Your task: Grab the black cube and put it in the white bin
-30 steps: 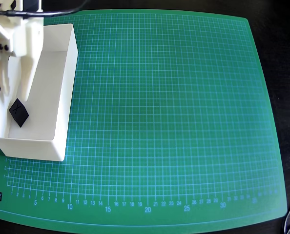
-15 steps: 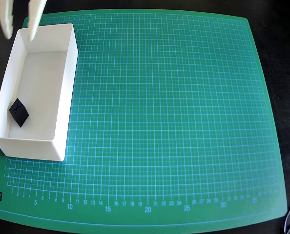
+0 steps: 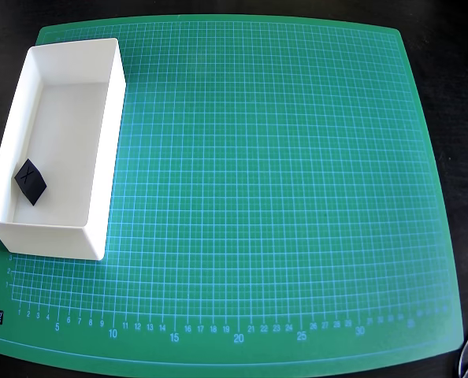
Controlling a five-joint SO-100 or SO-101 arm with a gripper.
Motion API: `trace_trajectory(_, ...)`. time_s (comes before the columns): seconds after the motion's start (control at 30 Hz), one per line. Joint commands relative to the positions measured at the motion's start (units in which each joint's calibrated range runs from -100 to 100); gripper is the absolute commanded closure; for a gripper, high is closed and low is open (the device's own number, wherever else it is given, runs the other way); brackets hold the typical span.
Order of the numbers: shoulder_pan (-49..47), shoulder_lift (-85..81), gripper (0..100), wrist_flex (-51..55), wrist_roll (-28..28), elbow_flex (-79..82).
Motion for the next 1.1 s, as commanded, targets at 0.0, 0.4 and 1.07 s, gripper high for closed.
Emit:
trace_trajectory(0.0, -1.56, -9.39, 86, 0.08, -0.38, 12.23)
trace_trajectory(0.4, -11.03, -37.52, 87, -25.38, -4.75, 57.51)
trace_trajectory(1.07, -18.73, -95.15, 87, -33.83, -10.58, 108.21)
